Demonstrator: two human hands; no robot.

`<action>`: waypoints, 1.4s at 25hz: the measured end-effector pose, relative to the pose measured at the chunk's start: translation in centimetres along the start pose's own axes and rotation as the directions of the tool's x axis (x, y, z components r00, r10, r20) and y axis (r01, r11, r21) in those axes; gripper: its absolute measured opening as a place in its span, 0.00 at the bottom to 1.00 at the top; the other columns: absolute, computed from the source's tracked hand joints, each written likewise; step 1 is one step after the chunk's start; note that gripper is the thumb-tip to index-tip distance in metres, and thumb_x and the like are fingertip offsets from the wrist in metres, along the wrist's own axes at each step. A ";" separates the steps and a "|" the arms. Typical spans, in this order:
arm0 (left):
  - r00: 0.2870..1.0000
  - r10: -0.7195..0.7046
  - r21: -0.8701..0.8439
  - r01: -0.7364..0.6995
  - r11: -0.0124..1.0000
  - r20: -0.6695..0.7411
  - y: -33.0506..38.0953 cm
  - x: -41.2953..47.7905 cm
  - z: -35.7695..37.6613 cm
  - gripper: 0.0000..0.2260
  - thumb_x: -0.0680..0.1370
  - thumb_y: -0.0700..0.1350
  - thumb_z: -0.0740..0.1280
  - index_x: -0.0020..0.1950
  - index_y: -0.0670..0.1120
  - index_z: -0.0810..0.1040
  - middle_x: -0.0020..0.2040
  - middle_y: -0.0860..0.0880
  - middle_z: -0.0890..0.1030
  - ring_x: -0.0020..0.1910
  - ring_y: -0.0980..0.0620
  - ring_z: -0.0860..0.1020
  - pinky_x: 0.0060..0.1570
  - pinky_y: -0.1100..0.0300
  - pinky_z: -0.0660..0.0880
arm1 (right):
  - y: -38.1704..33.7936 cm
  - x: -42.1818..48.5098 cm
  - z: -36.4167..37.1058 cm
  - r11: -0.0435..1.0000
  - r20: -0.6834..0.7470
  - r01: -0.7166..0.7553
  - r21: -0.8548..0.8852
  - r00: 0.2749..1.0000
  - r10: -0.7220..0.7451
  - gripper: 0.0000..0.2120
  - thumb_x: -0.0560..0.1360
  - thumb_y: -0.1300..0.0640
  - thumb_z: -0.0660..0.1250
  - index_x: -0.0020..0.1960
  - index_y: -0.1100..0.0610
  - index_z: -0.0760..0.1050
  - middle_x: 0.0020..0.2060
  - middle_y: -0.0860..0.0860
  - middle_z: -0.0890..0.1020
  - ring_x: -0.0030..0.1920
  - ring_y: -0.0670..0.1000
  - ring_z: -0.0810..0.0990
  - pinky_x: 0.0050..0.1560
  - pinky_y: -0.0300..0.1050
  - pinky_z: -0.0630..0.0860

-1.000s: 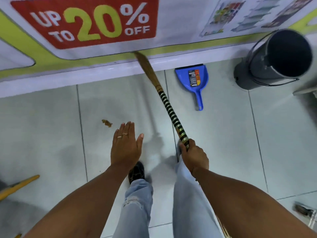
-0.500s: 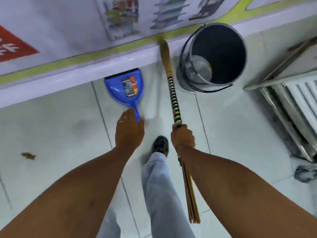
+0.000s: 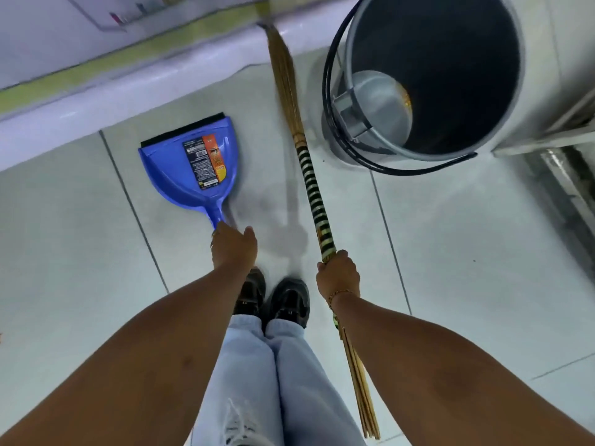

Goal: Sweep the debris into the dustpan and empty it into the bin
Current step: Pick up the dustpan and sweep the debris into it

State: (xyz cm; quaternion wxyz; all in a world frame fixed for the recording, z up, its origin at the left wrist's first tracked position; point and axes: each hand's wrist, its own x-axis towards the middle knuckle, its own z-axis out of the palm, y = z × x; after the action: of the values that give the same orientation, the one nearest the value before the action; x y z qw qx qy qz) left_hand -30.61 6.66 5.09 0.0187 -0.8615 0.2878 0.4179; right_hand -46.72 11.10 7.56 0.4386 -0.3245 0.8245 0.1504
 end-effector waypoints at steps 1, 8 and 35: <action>0.999 -0.044 -0.008 0.044 0.999 -0.029 -0.3 1.7 1.2 0.27 0.75 0.47 0.64 0.69 0.35 0.61 0.68 0.36 0.68 0.66 0.38 0.68 0.65 0.45 0.66 | 0.3 1.5 1.0 1.000 -0.005 0.005 0.000 1.000 -0.005 0.16 0.79 0.56 0.61 0.63 0.63 0.66 0.60 0.59 0.77 0.59 0.60 0.78 0.56 0.50 0.75; 0.961 -0.209 -0.073 0.199 0.977 -0.183 -3.1 10.8 7.4 0.33 0.74 0.42 0.65 0.72 0.36 0.51 0.71 0.36 0.63 0.69 0.37 0.64 0.70 0.46 0.62 | 0.5 8.3 7.8 0.996 -0.047 0.077 -0.033 0.996 -0.079 0.16 0.80 0.59 0.59 0.66 0.63 0.63 0.60 0.60 0.75 0.59 0.60 0.76 0.56 0.50 0.75; 0.898 0.336 0.316 -0.243 0.917 -0.285 -20.0 -23.7 -20.5 0.14 0.71 0.46 0.70 0.42 0.33 0.76 0.37 0.35 0.79 0.38 0.36 0.78 0.37 0.49 0.75 | 0.9 -29.8 5.1 0.984 0.218 0.176 0.028 0.959 -0.178 0.20 0.75 0.40 0.57 0.44 0.58 0.74 0.42 0.58 0.82 0.39 0.59 0.81 0.46 0.52 0.82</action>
State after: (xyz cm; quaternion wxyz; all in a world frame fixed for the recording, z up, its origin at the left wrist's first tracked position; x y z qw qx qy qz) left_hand -17.37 29.11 31.56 0.0252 -0.8557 0.4674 0.2206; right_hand -32.05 26.52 29.07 0.5401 -0.3766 0.7391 0.1423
